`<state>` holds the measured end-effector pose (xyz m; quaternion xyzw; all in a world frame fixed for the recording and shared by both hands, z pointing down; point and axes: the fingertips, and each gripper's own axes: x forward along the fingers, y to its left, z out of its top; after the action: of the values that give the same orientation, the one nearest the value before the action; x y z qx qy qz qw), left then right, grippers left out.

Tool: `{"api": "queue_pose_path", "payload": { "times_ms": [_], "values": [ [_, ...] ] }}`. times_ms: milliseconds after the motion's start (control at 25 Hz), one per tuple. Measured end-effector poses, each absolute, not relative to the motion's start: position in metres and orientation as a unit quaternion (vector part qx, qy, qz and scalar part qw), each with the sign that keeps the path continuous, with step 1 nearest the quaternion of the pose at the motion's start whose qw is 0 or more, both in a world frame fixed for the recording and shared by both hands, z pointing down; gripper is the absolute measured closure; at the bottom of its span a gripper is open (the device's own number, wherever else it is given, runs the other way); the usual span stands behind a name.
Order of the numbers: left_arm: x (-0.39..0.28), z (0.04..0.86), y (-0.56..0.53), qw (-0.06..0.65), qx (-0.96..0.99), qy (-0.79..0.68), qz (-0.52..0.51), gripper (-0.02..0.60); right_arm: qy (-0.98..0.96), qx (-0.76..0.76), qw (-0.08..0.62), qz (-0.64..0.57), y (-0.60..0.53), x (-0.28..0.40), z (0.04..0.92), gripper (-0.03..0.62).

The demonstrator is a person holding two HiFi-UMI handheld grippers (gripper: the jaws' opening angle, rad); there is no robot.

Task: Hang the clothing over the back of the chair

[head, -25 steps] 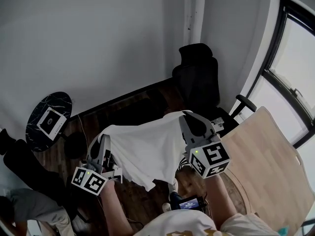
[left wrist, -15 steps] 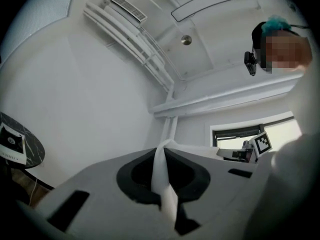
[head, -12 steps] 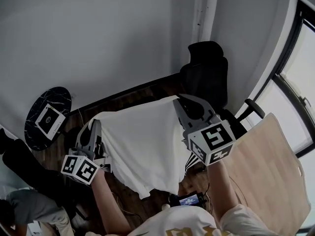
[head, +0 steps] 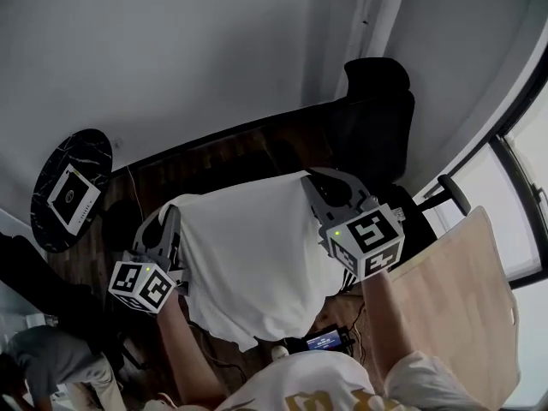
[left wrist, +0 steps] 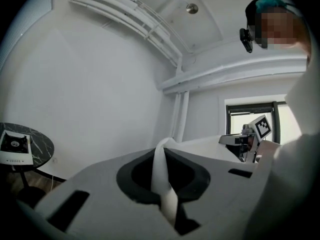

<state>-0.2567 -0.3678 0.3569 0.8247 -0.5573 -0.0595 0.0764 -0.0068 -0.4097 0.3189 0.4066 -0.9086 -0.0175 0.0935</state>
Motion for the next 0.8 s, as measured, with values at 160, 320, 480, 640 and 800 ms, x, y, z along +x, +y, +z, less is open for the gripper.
{"api": "queue_pose_path", "payload": {
  "times_ms": [160, 320, 480, 640, 800],
  "values": [
    [-0.255, 0.389, -0.389, 0.095, 0.822, -0.561, -0.03, 0.549, -0.914, 0.388, 0.116, 0.001, -0.431, -0.007, 0.352, 0.577],
    [-0.257, 0.427, -0.405, 0.122, 0.814, -0.568, 0.007, 0.549, -0.917, 0.372, 0.144, 0.017, -0.449, -0.012, 0.385, 0.577],
    [-0.255, 0.462, -0.412, 0.148, 0.808, -0.569, 0.039, 0.548, -0.92, 0.348, 0.175, 0.027, -0.459, -0.012, 0.417, 0.577],
    [-0.252, 0.492, -0.415, 0.17, 0.802, -0.569, 0.072, 0.549, -0.925, 0.318, 0.205, 0.04, -0.465, -0.015, 0.451, 0.577],
    [-0.25, 0.514, -0.412, 0.177, 0.804, -0.557, 0.111, 0.549, -0.926, 0.288, 0.241, 0.039, -0.466, -0.02, 0.481, 0.577]
  ]
}}
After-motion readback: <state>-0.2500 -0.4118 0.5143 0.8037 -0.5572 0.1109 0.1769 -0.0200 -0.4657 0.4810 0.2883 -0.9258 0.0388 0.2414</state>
